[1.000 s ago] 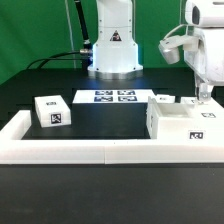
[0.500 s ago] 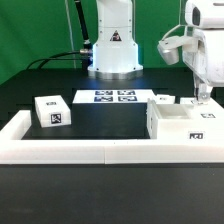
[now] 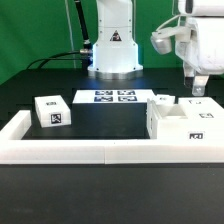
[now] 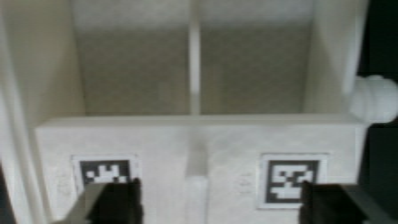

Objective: Assemble cabinet

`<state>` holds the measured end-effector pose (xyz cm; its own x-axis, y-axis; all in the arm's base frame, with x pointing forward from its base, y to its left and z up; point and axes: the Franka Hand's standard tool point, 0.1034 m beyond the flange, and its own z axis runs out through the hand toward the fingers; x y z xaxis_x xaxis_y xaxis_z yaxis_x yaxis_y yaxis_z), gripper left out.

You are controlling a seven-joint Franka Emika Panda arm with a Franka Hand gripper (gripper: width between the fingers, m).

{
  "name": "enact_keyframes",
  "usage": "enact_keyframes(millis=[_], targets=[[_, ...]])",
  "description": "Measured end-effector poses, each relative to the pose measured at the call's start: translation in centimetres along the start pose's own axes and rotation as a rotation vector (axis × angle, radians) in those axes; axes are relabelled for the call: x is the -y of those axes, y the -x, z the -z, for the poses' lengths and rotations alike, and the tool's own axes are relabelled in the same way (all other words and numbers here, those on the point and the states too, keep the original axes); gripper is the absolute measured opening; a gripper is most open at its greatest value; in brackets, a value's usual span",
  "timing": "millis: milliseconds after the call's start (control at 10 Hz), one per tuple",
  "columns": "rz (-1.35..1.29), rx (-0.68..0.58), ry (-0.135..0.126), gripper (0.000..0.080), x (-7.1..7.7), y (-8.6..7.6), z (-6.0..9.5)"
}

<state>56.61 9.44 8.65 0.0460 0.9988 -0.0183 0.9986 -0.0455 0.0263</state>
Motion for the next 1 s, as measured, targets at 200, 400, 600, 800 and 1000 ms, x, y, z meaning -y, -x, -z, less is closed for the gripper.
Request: enact_keyframes(millis=[200,400,600,800,1000], targets=[[-0.066,0.015,0.006,0.0740,2.9,1.4,1.2],[-0.166,0.021,0.004,0.0784,6.6,1.9,1.4],[-0.197,0.020,-0.009,0.0799,10.0,1.3,0.4],[-0.206,0.008,-0.018,0.0797,11.9,1.3,-1.1],[-0.207,0.008,-0.016,0.0797,11.6,1.3,-1.0]])
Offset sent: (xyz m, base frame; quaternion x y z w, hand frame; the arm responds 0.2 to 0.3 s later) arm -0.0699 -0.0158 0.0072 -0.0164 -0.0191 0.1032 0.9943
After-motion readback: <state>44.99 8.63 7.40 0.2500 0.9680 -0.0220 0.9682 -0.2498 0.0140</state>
